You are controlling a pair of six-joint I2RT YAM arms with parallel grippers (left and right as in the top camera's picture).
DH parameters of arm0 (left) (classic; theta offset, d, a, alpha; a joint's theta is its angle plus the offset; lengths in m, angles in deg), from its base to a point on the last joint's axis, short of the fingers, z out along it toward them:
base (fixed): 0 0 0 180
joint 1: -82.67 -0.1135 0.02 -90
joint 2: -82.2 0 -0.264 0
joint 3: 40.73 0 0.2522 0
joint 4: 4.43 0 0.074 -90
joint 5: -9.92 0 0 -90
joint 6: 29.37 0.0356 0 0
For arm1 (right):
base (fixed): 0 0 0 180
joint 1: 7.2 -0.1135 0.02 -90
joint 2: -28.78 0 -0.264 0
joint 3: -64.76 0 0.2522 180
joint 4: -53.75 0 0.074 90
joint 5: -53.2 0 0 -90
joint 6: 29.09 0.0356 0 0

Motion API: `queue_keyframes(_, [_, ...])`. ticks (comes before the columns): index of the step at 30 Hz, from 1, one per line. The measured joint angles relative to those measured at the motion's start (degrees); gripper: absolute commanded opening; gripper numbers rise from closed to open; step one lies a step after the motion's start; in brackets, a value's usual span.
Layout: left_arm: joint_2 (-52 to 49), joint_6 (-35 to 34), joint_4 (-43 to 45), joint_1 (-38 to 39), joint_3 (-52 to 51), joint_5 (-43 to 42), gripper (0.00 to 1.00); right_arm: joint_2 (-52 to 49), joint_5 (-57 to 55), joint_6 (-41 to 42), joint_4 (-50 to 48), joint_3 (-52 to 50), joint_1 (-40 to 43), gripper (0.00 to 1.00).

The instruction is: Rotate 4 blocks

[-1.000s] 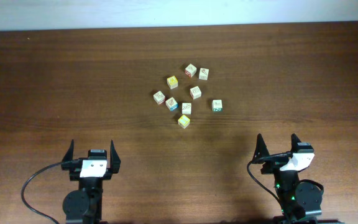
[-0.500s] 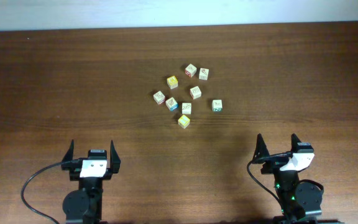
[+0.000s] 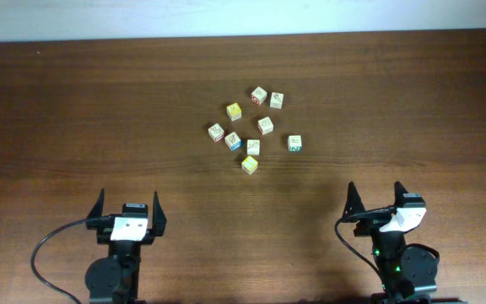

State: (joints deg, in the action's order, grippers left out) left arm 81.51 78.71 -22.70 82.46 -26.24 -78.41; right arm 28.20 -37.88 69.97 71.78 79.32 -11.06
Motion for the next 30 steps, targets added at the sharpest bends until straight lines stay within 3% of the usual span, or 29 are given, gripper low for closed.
queue_keyframes(5, [-0.07,-6.21,2.01,0.00,0.00,-5.18,0.99,-0.09,3.78,-0.74,0.61,1.44,0.00,0.98])
queue_keyframes(8, [-3.21,-11.30,1.44,0.00,2.05,-8.22,0.99,-4.68,6.71,-1.75,0.42,9.42,0.00,0.98])
queue_keyframes(11, [-12.44,-13.16,-0.55,0.00,12.26,-11.93,0.99,-14.08,11.19,-2.36,1.20,19.15,0.00,0.98])
queue_keyframes(15, [-33.44,-13.84,-3.41,0.00,31.52,-15.43,0.99,-34.82,19.37,-3.04,2.89,34.21,0.00,0.98])
queue_keyframes(16, [-43.21,-14.08,-7.85,0.00,40.41,-16.48,0.99,-40.48,21.79,-3.15,5.95,38.62,0.00,0.98])
queue_keyframes(18, [-57.79,-14.34,-27.82,0.00,57.90,-17.35,0.99,-48.50,23.30,-3.08,14.84,47.30,0.00,0.98])
queue_keyframes(19, [-66.77,-14.45,-33.77,0.00,69.00,-17.57,0.99,-55.17,23.78,-3.08,19.41,54.71,0.00,0.98])
queue_keyframes(23, [-82.53,-14.51,-48.35,-0.15,87.08,-17.84,0.99,-69.00,24.39,-3.04,28.48,67.87,0.00,0.98])
queue_keyframes(26, [-90.84,-14.49,-53.35,-0.15,92.94,-17.79,0.99,-80.61,24.59,-3.06,36.30,76.43,0.00,0.98])
queue_keyframes(30, [-93.66,-14.49,-54.14,-0.15,92.94,-17.84,0.99,-88.32,24.57,-3.06,39.43,78.93,0.00,0.98])
